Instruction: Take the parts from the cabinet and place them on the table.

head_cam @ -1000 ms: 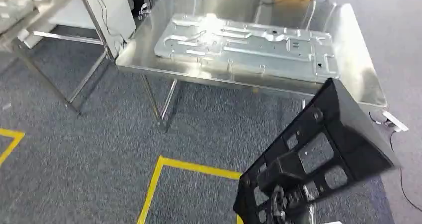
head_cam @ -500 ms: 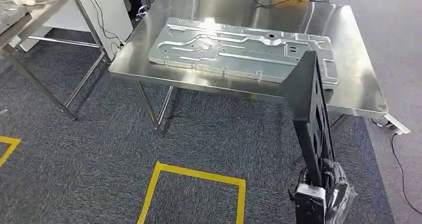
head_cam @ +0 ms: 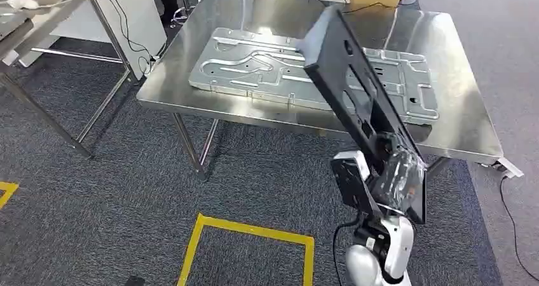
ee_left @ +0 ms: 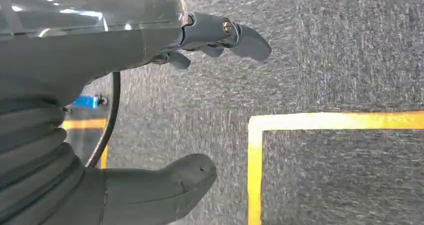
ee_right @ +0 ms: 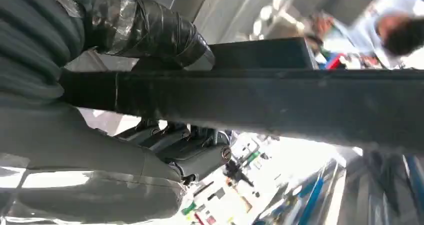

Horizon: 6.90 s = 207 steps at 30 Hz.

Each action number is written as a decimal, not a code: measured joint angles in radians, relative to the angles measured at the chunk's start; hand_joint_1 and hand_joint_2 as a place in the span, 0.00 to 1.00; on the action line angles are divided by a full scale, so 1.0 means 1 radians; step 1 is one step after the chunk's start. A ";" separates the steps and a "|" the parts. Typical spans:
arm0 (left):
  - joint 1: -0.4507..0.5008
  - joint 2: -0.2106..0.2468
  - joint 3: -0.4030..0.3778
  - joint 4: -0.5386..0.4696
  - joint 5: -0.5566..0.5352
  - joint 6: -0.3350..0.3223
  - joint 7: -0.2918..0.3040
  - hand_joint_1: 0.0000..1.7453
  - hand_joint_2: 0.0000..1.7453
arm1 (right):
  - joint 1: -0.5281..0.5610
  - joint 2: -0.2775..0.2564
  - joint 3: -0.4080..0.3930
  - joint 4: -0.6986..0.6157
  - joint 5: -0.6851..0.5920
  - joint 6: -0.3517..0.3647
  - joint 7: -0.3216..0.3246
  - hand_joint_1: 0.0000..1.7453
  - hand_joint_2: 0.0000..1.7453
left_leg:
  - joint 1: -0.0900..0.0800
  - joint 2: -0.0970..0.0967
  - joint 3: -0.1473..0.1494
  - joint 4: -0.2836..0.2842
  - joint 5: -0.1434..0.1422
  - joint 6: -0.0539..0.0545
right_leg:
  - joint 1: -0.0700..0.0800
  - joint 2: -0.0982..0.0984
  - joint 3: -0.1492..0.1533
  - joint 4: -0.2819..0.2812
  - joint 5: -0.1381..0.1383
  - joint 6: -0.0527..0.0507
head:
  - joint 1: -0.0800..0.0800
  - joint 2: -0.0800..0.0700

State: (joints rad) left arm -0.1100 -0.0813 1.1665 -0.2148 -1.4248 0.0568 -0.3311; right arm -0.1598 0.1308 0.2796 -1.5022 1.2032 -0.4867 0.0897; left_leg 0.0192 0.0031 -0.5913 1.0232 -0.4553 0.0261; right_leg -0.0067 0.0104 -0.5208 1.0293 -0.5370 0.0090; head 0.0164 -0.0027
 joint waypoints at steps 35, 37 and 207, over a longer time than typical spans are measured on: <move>-0.020 0.005 -0.048 0.002 0.007 -0.024 0.022 0.00 1.00 | -0.319 -0.035 0.239 0.323 0.113 0.216 0.104 1.00 1.00 | 0.002 -0.009 -0.003 0.009 -0.011 0.011 | -0.002 -0.006 -0.185 0.306 -0.104 0.014 | -0.001 0.000; -0.017 0.005 -0.048 0.002 0.007 -0.024 0.022 0.00 1.00 | -0.318 -0.043 0.240 0.316 0.119 0.217 0.112 1.00 1.00 | 0.001 -0.012 0.021 0.009 -0.029 0.009 | -0.001 -0.006 -0.217 0.289 -0.033 0.009 | -0.001 0.000; 0.029 0.031 -0.056 0.003 0.123 -0.046 0.010 0.00 0.00 | 0.084 -0.121 0.198 0.240 0.177 0.110 0.127 0.00 0.00 | 0.001 -0.001 -0.058 0.264 -0.048 -0.048 | 0.004 -0.024 -0.091 -0.030 0.111 -0.040 | -0.002 0.000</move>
State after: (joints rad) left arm -0.0810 -0.0504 1.1105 -0.2117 -1.3016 0.0107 -0.3208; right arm -0.0760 0.0095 0.4776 -1.2623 1.3798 -0.3765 0.2163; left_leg 0.0204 0.0023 -0.6495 1.2870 -0.5032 -0.0219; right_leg -0.0030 -0.0138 -0.6122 0.9996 -0.4261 -0.0314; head 0.0149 -0.0027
